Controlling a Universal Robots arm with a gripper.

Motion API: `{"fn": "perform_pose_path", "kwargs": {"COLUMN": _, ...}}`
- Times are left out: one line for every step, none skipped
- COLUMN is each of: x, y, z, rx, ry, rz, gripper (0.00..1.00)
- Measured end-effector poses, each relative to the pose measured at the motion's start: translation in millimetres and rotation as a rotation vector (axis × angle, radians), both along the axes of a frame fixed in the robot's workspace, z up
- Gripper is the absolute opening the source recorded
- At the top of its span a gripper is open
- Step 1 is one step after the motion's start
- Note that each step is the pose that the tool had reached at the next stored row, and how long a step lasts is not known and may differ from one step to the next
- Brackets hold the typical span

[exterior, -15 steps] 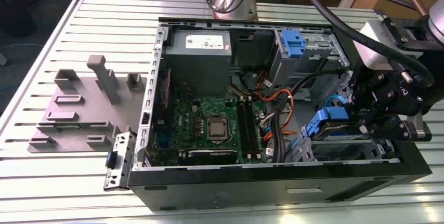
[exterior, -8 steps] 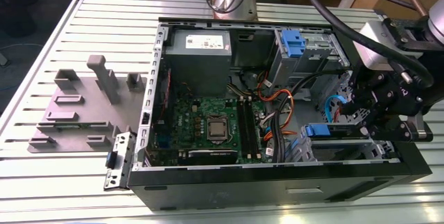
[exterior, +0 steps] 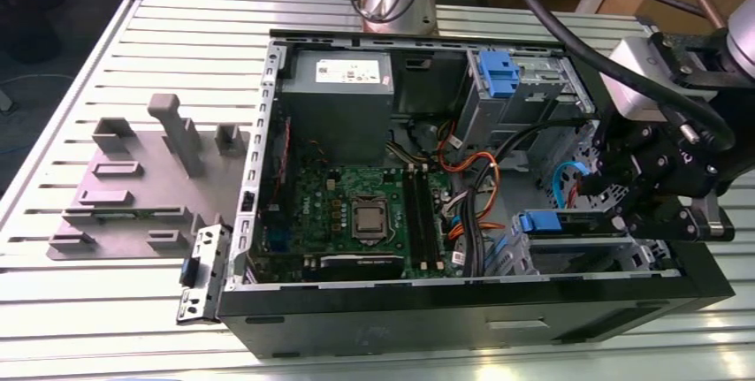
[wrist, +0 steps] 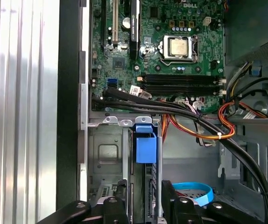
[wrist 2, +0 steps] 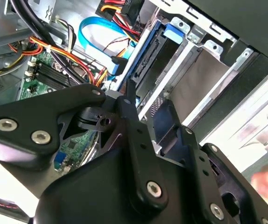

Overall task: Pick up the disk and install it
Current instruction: 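Insert the disk into the insertion slot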

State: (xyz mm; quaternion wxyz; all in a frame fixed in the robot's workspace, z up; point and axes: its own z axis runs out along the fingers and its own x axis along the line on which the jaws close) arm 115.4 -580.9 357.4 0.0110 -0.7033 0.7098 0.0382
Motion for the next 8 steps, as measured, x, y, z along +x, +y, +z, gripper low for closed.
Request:
{"fn": "perform_pose_path", "kwargs": {"x": -0.1, "y": 0.0, "z": -0.8, "rx": 0.0007, "ry": -0.0035, "rz": 0.001, "gripper": 0.42}}
{"fn": "perform_pose_path", "kwargs": {"x": -0.1, "y": 0.0, "z": -1.6, "rx": 0.001, "ry": -0.0066, "rz": 0.001, "gripper": 0.42}}
{"fn": "perform_pose_path", "kwargs": {"x": -0.2, "y": 0.0, "z": -2.6, "rx": 0.0015, "ry": -0.0094, "rz": 0.002, "gripper": 0.42}}
{"fn": "perform_pose_path", "kwargs": {"x": -0.3, "y": -0.1, "z": -3.5, "rx": 0.0017, "ry": -0.0119, "rz": 0.003, "gripper": 0.42}}
{"fn": "perform_pose_path", "kwargs": {"x": -0.3, "y": -0.1, "z": -4.6, "rx": 0.0019, "ry": -0.014, "rz": 0.003, "gripper": 0.42}}
{"fn": "perform_pose_path", "kwargs": {"x": -0.4, "y": -0.1, "z": -5.8, "rx": 0.0019, "ry": -0.0154, "rz": 0.004, "gripper": 0.42}}
{"fn": "perform_pose_path", "kwargs": {"x": -0.4, "y": -0.1, "z": -6.8, "rx": 0.002, "ry": -0.0157, "rz": 0.004, "gripper": 0.42}}
{"fn": "perform_pose_path", "kwargs": {"x": -0.5, "y": 0.0, "z": -7.2, "rx": 0.0017, "ry": -0.0157, "rz": 0.004, "gripper": 0.42}}
